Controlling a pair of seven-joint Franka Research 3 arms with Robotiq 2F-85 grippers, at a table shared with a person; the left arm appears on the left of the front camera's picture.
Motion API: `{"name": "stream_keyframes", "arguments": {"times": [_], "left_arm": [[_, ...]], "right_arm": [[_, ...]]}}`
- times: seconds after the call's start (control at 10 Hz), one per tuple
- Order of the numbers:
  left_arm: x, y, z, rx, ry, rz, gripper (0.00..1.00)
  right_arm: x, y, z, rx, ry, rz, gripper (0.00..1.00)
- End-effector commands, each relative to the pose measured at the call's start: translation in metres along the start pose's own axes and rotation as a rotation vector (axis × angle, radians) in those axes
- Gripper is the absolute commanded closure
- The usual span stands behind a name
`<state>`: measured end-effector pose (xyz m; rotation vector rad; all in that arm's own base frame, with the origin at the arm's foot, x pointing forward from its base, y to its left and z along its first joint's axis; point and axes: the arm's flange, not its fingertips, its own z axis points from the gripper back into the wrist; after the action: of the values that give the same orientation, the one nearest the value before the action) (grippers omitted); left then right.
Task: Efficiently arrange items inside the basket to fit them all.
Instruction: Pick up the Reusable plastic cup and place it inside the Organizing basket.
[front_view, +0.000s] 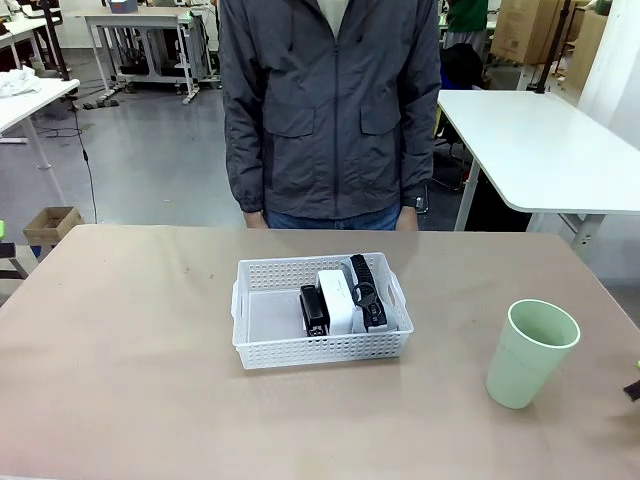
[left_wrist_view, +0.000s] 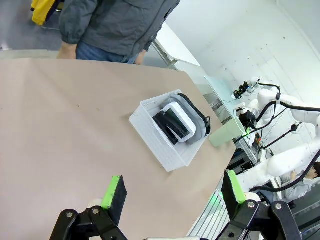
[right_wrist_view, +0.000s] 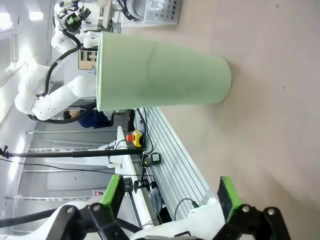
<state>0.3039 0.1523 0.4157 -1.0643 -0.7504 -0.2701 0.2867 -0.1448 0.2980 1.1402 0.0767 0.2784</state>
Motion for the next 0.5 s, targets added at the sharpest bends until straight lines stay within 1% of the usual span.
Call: {"name": "stream_keyframes", "arguments": {"times": [0.0, 0.1, 0.2, 0.3, 0.4], "left_arm": [[0.002, -0.003, 0.001, -0.012, -0.017, 0.004, 0.00], [0.002, -0.003, 0.001, -0.012, -0.017, 0.004, 0.00], [0.002, -0.003, 0.001, -0.012, -0.017, 0.004, 0.00], [0.002, -0.003, 0.001, -0.012, -0.017, 0.004, 0.00], [0.002, -0.003, 0.001, -0.012, -0.017, 0.004, 0.00]], "right_arm": [[0.010, 0.003, -0.010, -0.084, -0.103, 0.377, 0.00], [0.013, -0.002, -0.017, -0.111, -0.135, 0.566, 0.00], [0.015, -0.006, -0.020, -0.060, -0.192, 0.738, 0.00], [0.013, -0.010, -0.022, -0.068, -0.226, 0.879, 0.00], [0.011, -0.011, -0.024, -0.083, -0.238, 0.966, 0.00]]}}
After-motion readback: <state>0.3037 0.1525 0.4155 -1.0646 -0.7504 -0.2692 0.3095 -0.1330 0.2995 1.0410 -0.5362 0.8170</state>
